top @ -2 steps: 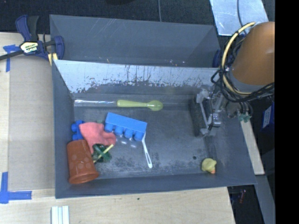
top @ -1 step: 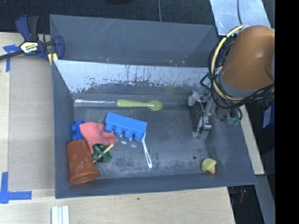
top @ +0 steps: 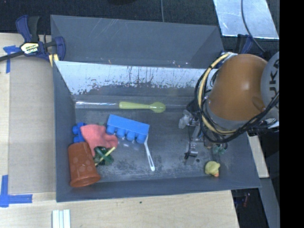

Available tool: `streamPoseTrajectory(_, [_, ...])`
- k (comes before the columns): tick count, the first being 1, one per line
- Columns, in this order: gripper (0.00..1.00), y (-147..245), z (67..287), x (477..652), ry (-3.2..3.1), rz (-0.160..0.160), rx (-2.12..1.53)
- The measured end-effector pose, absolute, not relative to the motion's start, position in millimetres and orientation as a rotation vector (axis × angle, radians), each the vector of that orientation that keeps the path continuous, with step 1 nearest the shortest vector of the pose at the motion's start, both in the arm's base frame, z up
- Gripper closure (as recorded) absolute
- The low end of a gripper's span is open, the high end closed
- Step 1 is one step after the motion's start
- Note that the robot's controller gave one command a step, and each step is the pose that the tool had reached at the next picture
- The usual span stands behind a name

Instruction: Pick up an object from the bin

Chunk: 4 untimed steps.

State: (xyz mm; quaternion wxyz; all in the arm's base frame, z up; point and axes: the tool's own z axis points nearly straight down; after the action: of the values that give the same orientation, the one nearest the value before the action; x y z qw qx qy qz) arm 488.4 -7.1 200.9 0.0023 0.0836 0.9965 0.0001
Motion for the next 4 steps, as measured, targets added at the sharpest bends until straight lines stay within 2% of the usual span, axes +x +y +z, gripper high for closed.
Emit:
streamPoseTrajectory(1, [0.0, 33.6, 140.1, 502.8, 3.11, -0.003, 0.286])
streamPoseTrajectory(2, [0.0, 0.6, 144.8, 537.8, 3.12, 0.003, 0.292])
streamPoseTrajectory(3, [0.0, 11.7, 160.4, 548.4, 3.116, -0.006, 0.259])
streamPoseTrajectory(4, [0.0, 55.9, 205.7, 560.9, 3.122, -0.006, 0.014])
